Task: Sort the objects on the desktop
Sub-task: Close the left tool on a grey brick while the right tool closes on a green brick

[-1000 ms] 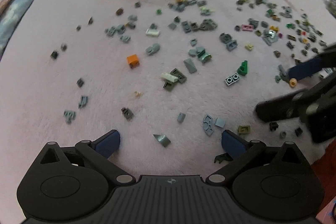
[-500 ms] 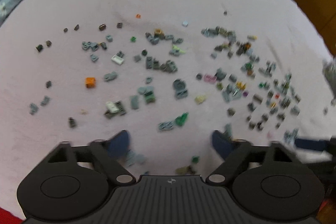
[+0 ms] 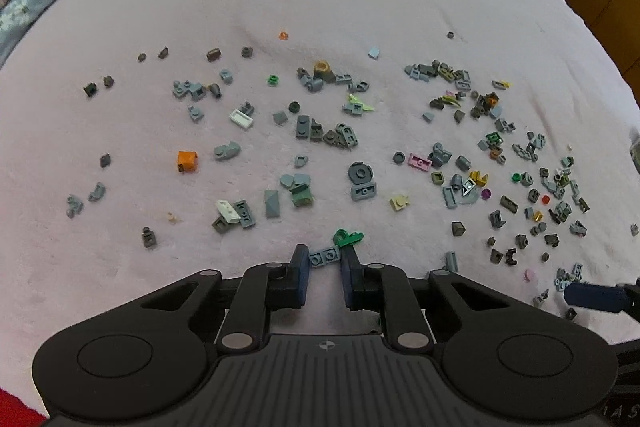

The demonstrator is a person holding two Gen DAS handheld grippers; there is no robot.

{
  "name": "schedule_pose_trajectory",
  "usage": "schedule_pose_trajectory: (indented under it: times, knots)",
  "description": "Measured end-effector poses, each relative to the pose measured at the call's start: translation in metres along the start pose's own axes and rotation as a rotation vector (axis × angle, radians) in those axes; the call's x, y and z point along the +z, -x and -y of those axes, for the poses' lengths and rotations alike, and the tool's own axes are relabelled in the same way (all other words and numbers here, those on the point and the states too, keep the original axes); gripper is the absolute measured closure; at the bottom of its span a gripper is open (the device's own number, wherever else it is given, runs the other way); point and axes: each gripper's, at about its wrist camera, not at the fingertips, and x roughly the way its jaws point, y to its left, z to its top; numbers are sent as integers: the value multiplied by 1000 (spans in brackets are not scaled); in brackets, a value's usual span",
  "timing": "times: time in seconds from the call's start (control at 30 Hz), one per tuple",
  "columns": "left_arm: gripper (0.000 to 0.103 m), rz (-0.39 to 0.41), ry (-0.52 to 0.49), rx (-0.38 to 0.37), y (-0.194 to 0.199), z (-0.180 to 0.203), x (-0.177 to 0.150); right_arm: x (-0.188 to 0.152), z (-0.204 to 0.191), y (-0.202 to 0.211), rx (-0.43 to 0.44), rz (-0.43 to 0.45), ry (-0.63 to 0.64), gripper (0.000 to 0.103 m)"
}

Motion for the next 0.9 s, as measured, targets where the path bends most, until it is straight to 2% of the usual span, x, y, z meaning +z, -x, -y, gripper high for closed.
schedule_pose_trajectory:
  times: [0.2, 0.27, 0.37, 0.5, 0.63, 0.7, 0.8, 0.83, 0.87, 0.9]
  knots:
    - [85, 21, -76, 61, 20, -9, -5, 11, -27, -3, 10, 36, 165, 26]
    - [85, 26, -86, 83, 24, -15, -6, 15, -38, -5, 15, 48, 234, 36]
    - [85, 34, -71, 113, 30, -28, -7, 25, -58, -15, 34, 12, 302, 48]
    - [85, 43, -49, 134, 43, -45, -10, 40, -72, -20, 117, 25, 161, 48]
    - [85, 44, -61, 157, 51, -61, -12, 45, -97, -35, 86, 57, 168, 48]
    - [85, 41, -57, 159, 53, -69, -13, 47, -108, -45, 63, 61, 184, 52]
    - [85, 38, -51, 154, 53, -77, -12, 50, -116, -59, 44, 45, 185, 65]
    - [85, 38, -51, 150, 53, -79, -12, 49, -117, -62, 32, 45, 190, 79]
    - [85, 38, -52, 146, 53, -81, -11, 50, -119, -63, 22, 47, 196, 86]
    - [85, 41, -55, 139, 55, -82, -10, 50, -120, -60, 22, 54, 197, 86]
